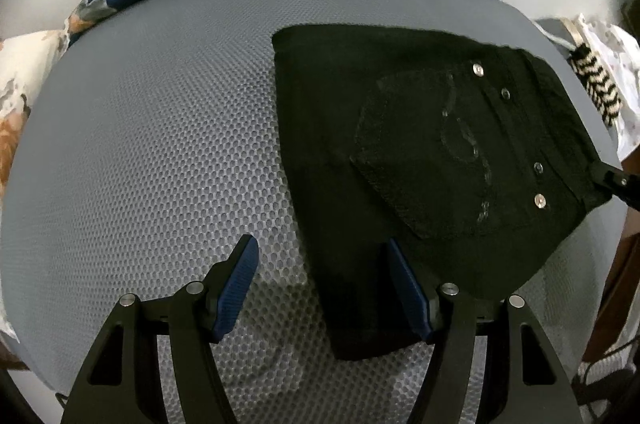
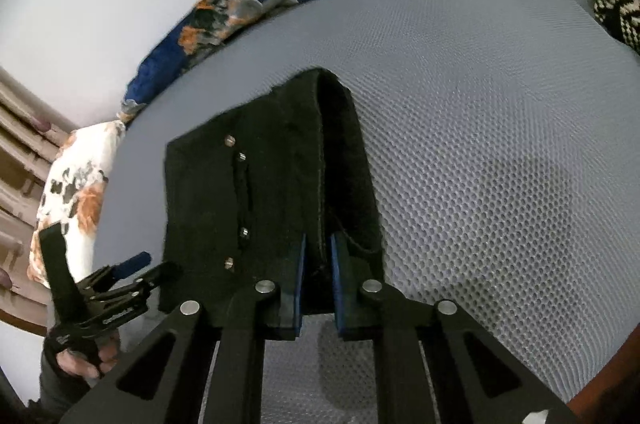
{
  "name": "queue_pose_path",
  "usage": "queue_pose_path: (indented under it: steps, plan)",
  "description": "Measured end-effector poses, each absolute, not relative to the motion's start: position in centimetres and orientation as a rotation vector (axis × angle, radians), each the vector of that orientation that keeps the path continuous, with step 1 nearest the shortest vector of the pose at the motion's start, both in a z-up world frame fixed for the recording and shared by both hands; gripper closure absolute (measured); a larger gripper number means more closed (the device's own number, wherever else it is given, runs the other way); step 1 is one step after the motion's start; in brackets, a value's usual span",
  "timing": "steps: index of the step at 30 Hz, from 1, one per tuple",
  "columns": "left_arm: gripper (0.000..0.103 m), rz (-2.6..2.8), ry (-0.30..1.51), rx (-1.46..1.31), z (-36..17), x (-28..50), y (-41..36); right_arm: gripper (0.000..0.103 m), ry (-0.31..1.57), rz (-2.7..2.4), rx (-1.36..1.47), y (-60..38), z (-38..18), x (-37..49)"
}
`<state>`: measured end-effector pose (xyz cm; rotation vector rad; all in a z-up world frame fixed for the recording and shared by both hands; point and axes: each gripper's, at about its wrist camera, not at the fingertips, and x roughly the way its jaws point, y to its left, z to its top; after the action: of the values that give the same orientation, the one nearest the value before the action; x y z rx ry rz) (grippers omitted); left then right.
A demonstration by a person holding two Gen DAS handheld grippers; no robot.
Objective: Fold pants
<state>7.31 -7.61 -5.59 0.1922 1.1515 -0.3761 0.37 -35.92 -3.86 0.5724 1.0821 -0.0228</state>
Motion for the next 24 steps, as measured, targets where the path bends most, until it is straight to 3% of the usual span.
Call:
queue_pose_path:
  steps: [10, 19, 23, 24]
  plan:
    - [0.036, -0.358, 1.177, 0.197, -6.8, 7.4, -7.8, 0.092, 1.121, -0.036, 0.606, -36.3, -5.8, 0.6]
    - [0.032, -0.347, 1.157, 0.205, -6.7, 7.4, -8.0, 0.083, 1.125, -0.047, 0.525, -35.6, -5.1, 1.2]
    - [0.032, -0.344, 1.137, 0.187, -6.2, 7.3, -7.7, 0.060, 1.125, -0.063, 0.485, -35.5, -4.5, 1.7]
    - [0.032, -0.339, 1.131, 0.193, -6.2, 7.3, -7.6, 0.058, 1.122, -0.065, 0.478, -35.5, -4.3, 1.8]
